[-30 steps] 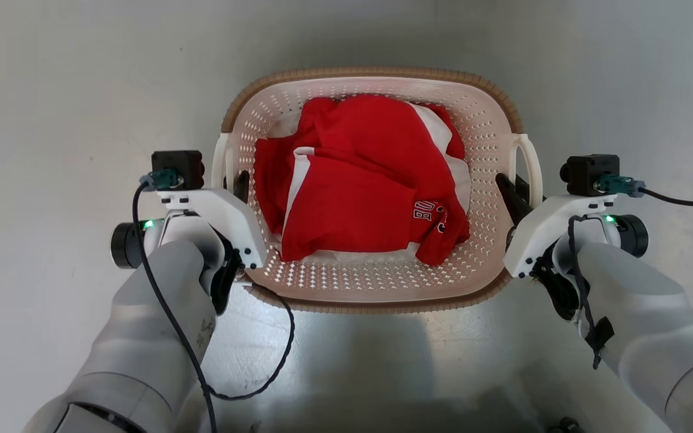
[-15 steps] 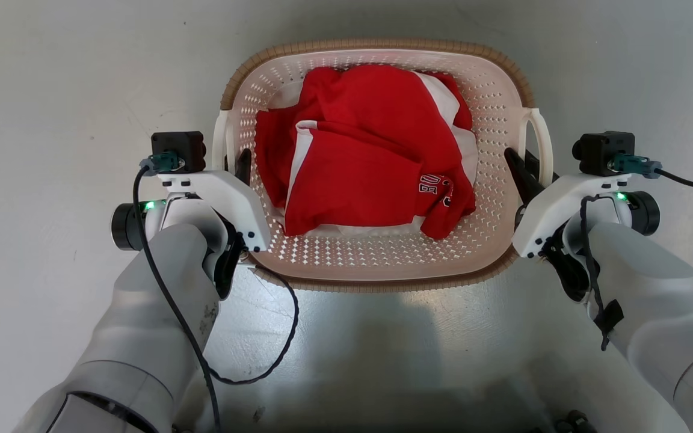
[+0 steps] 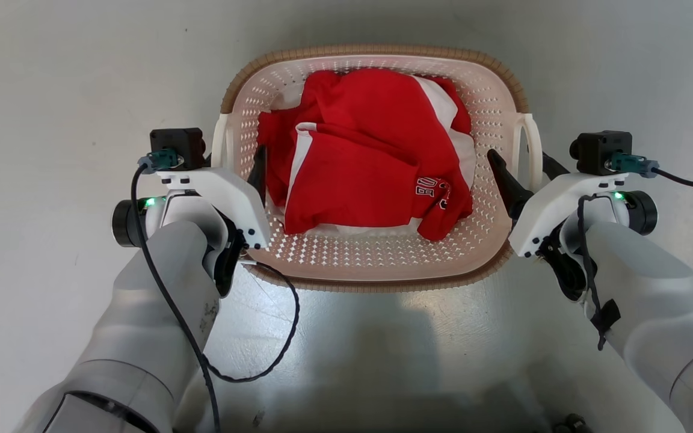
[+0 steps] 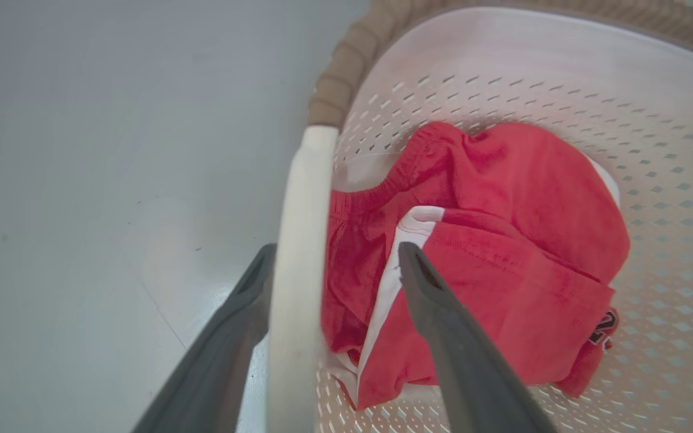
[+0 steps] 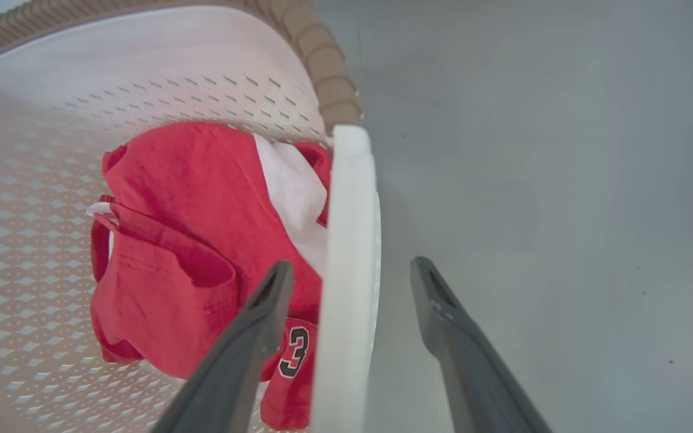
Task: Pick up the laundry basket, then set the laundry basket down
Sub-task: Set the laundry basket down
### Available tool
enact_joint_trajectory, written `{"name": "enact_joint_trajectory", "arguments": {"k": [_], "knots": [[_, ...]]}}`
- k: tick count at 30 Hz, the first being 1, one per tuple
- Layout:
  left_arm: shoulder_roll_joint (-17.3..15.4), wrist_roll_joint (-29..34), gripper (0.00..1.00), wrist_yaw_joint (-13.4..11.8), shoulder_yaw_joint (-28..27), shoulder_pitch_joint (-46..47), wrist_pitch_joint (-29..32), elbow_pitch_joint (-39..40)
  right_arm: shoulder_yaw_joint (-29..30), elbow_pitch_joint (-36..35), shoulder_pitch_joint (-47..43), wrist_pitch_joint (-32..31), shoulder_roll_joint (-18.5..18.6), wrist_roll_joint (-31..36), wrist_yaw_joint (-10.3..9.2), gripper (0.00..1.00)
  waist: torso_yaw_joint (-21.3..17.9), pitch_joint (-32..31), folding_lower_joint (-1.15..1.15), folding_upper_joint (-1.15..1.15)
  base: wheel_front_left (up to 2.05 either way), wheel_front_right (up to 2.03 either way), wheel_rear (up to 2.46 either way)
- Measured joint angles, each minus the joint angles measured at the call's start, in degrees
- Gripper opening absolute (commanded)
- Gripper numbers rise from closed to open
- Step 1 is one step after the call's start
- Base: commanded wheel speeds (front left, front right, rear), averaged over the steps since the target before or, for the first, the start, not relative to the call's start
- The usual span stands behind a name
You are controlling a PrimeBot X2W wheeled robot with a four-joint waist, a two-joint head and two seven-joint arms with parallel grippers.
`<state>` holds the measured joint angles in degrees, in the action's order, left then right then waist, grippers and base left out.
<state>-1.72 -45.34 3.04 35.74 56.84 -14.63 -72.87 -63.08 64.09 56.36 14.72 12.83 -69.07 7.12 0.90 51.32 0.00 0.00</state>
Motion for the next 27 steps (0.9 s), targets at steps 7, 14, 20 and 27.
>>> {"name": "enact_joint_trajectory", "arguments": {"k": [7,14,20,27], "knots": [[0.07,0.13,1.0,0.0,-0.45,-0.06,0.0,-0.07,0.91,0.08,-0.14,-0.01,-0.55,0.52,0.0,1.0,-0.41,-0.98,0.0,0.0,0.0,0.0,0.0],[-0.54,1.08,1.0,0.0,-1.58,-2.09,0.0,0.33,2.18,0.03,-1.83,-0.01,-1.05,1.45,0.0,1.0,-1.2,-3.85,0.0,0.0,0.0,0.0,0.0],[-2.49,3.57,1.0,0.0,-3.92,-6.53,0.0,4.15,4.08,-0.21,-4.52,-0.01,-1.58,2.35,0.0,1.0,-2.16,-8.65,0.0,0.0,0.0,0.0,0.0],[-3.12,6.91,1.0,-0.01,-8.44,-12.35,-0.01,9.17,7.4,-0.89,-8.1,-0.01,-1.42,4.97,0.0,1.0,-2.84,-15.57,0.0,0.0,0.0,0.0,0.0]]}}
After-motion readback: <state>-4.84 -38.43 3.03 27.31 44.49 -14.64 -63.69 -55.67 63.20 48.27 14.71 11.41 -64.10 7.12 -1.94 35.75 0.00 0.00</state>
